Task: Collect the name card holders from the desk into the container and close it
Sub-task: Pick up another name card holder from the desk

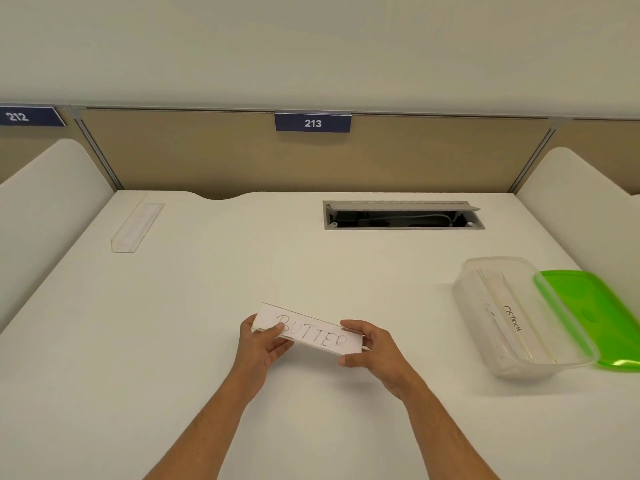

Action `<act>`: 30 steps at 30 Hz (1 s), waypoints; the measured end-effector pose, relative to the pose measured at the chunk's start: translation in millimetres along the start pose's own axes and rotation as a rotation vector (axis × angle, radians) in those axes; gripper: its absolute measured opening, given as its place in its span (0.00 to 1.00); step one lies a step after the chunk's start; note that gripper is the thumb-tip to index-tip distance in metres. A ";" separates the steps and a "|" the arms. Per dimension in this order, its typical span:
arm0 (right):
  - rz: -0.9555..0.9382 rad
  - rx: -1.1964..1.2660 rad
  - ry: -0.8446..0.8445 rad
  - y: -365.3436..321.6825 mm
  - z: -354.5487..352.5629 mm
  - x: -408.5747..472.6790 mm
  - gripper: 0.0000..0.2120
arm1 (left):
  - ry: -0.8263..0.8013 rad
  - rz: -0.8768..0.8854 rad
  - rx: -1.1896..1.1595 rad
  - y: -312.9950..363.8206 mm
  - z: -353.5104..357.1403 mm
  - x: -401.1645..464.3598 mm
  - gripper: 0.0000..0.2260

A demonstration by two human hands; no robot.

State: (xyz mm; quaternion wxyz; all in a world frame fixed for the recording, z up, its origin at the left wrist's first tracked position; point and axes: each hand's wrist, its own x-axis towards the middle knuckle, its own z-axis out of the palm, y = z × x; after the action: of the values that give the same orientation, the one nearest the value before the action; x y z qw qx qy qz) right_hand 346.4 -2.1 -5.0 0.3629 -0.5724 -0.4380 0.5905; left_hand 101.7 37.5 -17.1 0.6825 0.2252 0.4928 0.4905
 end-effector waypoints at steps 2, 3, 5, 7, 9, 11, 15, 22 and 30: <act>-0.001 0.054 0.007 0.6 -5.0 1.3 0.34 | -0.018 -0.006 -0.005 -0.6 -1.9 1.0 0.24; -0.004 0.076 0.008 1.2 -7.2 1.7 0.34 | -0.028 -0.009 -0.014 -0.8 -2.5 1.1 0.24; -0.013 0.108 0.005 3.3 -10.1 2.4 0.35 | -0.054 -0.013 -0.027 -1.3 -3.1 0.9 0.23; -0.020 0.130 0.001 6.5 -11.9 2.9 0.37 | -0.086 -0.014 -0.027 -2.3 -3.6 1.3 0.22; -0.024 0.137 -0.010 9.4 -13.7 2.9 0.38 | -0.104 -0.018 -0.043 -3.2 -3.9 1.9 0.22; -0.026 0.137 -0.032 12.1 -15.1 2.1 0.36 | -0.118 -0.024 -0.061 -3.6 -4.3 2.4 0.23; -0.028 0.124 -0.023 14.4 -18.3 -0.1 0.32 | -0.154 -0.043 -0.060 -4.3 -5.9 2.3 0.25; -0.040 0.078 0.021 15.1 -25.4 0.1 0.30 | -0.156 -0.015 0.109 -5.6 -9.7 -1.2 0.25; -0.037 0.046 0.021 13.6 -29.3 -5.0 0.30 | -0.153 0.013 0.213 -10.1 -14.4 -8.0 0.28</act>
State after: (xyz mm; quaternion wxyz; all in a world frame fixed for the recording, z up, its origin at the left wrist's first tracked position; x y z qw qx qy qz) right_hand 376.9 -8.6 -14.8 0.3915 -0.5621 -0.4307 0.5876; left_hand 93.1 23.7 -27.4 0.6871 0.3363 0.4873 0.4212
